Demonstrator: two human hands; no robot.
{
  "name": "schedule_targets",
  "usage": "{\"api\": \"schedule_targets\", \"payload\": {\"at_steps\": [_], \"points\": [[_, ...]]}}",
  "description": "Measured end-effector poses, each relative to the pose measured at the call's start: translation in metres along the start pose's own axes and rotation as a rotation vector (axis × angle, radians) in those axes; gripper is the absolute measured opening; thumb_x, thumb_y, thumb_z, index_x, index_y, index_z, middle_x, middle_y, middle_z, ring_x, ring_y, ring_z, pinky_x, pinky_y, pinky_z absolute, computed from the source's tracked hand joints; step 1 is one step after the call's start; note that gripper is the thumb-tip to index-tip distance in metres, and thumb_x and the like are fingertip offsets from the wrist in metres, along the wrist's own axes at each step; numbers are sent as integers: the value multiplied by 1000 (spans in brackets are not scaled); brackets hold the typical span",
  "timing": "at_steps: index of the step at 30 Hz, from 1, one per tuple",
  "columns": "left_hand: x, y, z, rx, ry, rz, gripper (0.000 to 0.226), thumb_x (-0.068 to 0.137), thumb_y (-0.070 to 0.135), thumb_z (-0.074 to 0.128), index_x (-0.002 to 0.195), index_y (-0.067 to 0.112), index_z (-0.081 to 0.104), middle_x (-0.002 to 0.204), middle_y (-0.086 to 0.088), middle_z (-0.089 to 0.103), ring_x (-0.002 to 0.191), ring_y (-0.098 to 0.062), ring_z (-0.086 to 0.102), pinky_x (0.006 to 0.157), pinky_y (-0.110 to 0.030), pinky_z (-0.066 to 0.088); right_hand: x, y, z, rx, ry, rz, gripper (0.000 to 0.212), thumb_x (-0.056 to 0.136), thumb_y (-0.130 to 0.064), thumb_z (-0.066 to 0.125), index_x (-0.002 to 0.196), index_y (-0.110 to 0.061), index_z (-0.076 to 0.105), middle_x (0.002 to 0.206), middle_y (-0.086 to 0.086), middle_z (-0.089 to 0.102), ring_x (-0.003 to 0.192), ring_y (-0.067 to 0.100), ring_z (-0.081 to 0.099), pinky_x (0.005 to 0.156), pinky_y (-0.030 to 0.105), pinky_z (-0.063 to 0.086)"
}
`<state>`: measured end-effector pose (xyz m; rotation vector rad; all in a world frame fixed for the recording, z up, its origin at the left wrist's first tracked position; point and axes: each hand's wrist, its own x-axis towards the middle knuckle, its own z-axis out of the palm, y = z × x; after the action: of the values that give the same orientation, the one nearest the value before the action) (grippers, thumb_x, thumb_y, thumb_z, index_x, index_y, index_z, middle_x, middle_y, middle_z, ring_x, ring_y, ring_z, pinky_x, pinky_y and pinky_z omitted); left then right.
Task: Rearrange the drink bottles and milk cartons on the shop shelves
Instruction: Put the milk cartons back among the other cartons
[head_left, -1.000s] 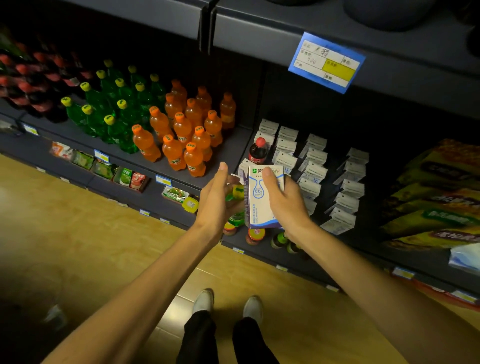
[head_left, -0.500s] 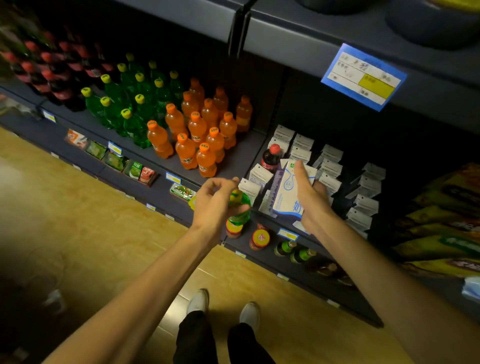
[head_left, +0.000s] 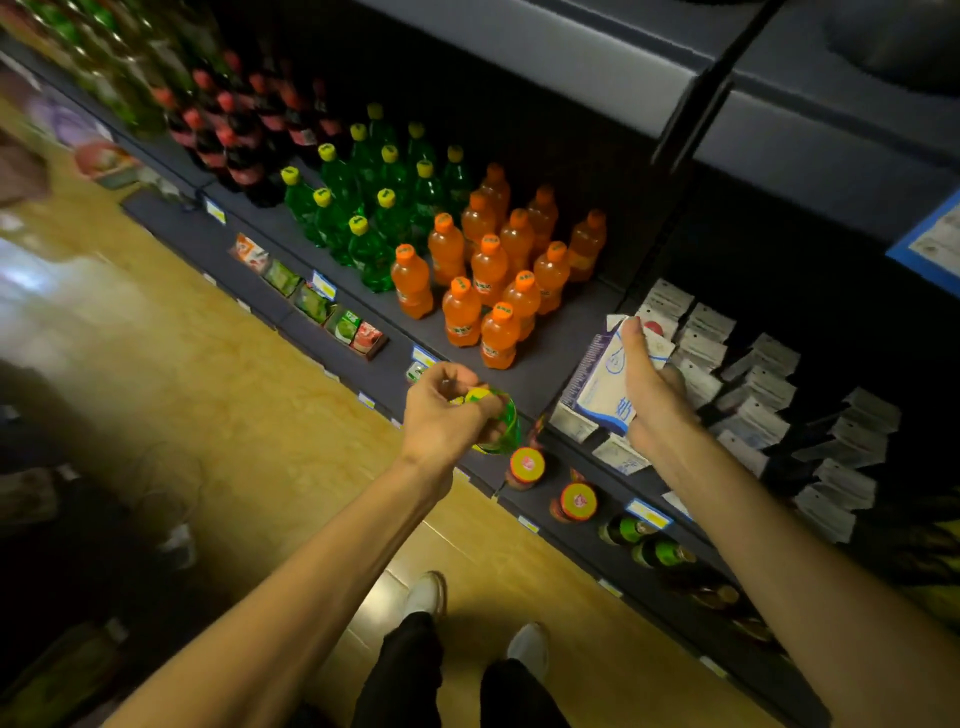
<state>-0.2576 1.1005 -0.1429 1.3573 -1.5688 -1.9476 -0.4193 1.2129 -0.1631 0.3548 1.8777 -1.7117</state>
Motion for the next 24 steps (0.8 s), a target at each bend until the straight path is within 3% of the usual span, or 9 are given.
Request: {"api": "schedule_targets", "payload": {"at_steps": [4, 11, 14, 20, 24], "points": [[10, 15, -38, -124, 92, 14, 19, 87, -2, 65, 87, 8, 49, 78, -19, 58, 43, -24, 57, 47, -29, 51, -13, -1, 65, -112, -169, -61, 31, 87, -48, 69, 86, -17, 65, 92, 5, 73, 78, 17, 72, 72, 34, 59], [45, 50, -151, -217, 179, 57, 22, 86, -7, 61, 83, 9, 46, 72, -14, 51, 41, -24, 56, 46, -28, 49, -53, 0, 197, -167, -352, -219, 8, 90, -27, 70, 89, -19, 66, 88, -3, 72, 67, 2, 70, 59, 19, 56], [67, 70, -209, -242, 190, 66, 25, 86, -9, 61, 80, 11, 46, 73, -16, 52, 40, -24, 55, 45, -26, 48, -67, -1, 262, -208, -347, -202, 16, 88, -33, 71, 81, -21, 64, 77, -7, 69, 56, -1, 66, 52, 18, 55], [116, 107, -303, -263, 164, 111, 28, 86, -10, 64, 80, 10, 45, 81, -19, 59, 45, -24, 55, 45, -26, 48, -80, 3, 371, -219, -338, -179, 24, 86, -38, 73, 78, -18, 62, 76, -3, 69, 61, 8, 66, 52, 23, 56], [154, 127, -334, -265, 138, 140, 27, 88, -9, 63, 80, 9, 45, 76, -14, 56, 48, -24, 54, 45, -26, 48, -73, -1, 405, -250, -293, -175, 27, 85, -41, 73, 78, -18, 60, 72, -4, 66, 61, 9, 64, 42, 17, 51]]}}
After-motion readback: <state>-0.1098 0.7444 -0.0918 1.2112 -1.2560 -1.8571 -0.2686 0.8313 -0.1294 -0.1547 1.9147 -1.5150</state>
